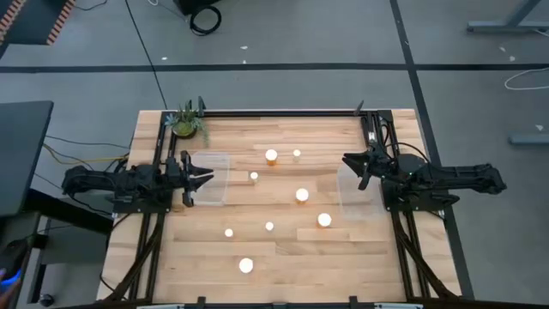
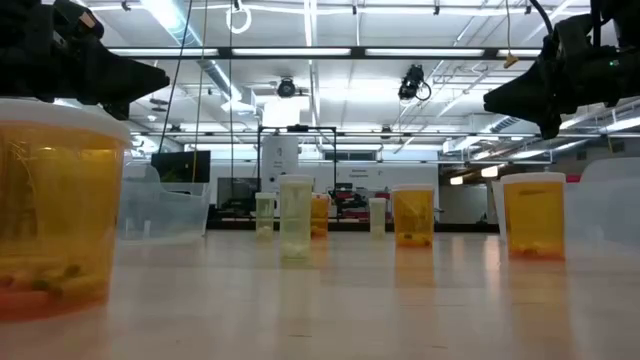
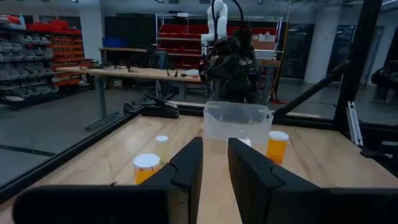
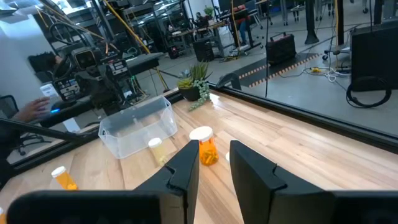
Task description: Pick and place medicine bottles into bin by pill shape (circle, oval)
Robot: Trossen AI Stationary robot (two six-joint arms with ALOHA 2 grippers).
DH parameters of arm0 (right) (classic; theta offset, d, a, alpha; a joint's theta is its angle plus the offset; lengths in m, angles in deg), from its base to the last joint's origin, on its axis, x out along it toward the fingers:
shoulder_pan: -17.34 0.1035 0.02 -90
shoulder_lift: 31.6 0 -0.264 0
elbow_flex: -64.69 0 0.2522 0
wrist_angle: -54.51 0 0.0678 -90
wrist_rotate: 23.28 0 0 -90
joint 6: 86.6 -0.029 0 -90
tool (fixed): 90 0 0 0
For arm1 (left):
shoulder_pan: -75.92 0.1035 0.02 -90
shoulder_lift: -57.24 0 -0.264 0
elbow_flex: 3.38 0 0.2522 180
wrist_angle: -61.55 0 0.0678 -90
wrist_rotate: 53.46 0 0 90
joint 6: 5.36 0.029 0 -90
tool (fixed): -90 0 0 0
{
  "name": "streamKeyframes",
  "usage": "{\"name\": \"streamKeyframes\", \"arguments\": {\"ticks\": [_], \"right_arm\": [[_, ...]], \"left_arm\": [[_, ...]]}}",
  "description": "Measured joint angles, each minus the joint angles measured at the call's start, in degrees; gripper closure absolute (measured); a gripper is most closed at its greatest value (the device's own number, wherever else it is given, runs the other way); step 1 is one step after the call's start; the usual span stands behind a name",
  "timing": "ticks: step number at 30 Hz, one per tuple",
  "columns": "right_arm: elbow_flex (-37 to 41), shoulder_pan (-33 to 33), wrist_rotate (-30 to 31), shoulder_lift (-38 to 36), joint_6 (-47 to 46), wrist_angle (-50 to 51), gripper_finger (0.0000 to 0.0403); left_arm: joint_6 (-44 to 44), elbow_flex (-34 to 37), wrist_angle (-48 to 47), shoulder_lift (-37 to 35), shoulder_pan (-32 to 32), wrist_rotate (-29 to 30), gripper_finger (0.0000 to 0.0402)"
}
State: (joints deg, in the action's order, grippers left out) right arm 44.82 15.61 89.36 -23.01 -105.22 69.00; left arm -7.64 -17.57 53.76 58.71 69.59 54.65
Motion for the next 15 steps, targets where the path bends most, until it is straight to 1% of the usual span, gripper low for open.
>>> {"name": "streamKeyframes", "arguments": {"ticks": [7, 15], "right_arm": [[0.0, 0.01, 0.01, 0.01, 0.0, 0.0, 0.0306], [-0.01, 0.0, 0.0, 0.0, 0.0, 0.0, 0.0306]], "left_arm": [[0.0, 0.0, 0.0, 0.0, 0.0, 0.02, 0.0308], [0.0, 0.02, 0.01, 0.02, -0.01, 0.01, 0.0308]]}}
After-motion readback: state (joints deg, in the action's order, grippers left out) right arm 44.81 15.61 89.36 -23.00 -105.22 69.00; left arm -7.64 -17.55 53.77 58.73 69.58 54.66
